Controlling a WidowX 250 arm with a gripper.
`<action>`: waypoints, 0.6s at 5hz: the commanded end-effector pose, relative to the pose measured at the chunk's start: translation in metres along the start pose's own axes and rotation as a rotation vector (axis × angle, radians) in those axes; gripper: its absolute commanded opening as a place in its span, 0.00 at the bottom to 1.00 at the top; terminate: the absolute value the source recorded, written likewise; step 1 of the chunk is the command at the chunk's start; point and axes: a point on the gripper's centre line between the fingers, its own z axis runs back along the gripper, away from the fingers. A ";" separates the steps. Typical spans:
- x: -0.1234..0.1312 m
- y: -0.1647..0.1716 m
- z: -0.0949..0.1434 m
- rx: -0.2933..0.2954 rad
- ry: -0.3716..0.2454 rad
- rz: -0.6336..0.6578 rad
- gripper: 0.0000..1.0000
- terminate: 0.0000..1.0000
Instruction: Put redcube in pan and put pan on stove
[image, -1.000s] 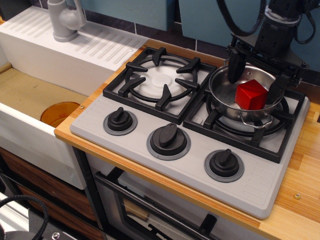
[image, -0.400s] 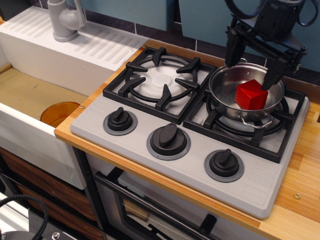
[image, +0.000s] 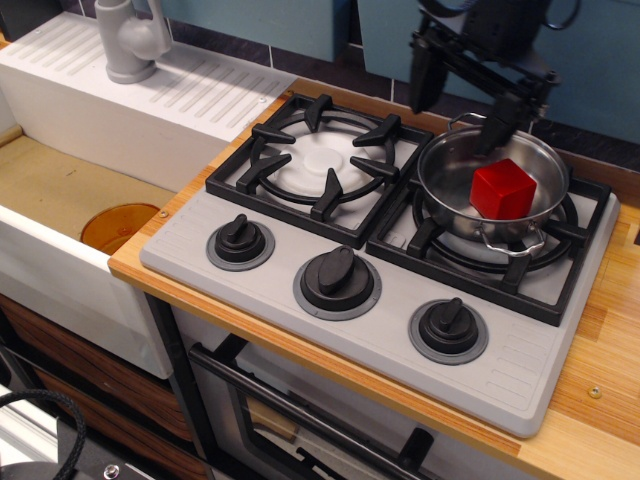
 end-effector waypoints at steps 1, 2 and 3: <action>-0.010 0.013 0.029 0.018 -0.101 0.026 1.00 0.00; -0.014 0.015 0.020 0.011 -0.115 0.024 1.00 0.00; -0.014 0.013 0.005 -0.003 -0.135 0.024 1.00 0.00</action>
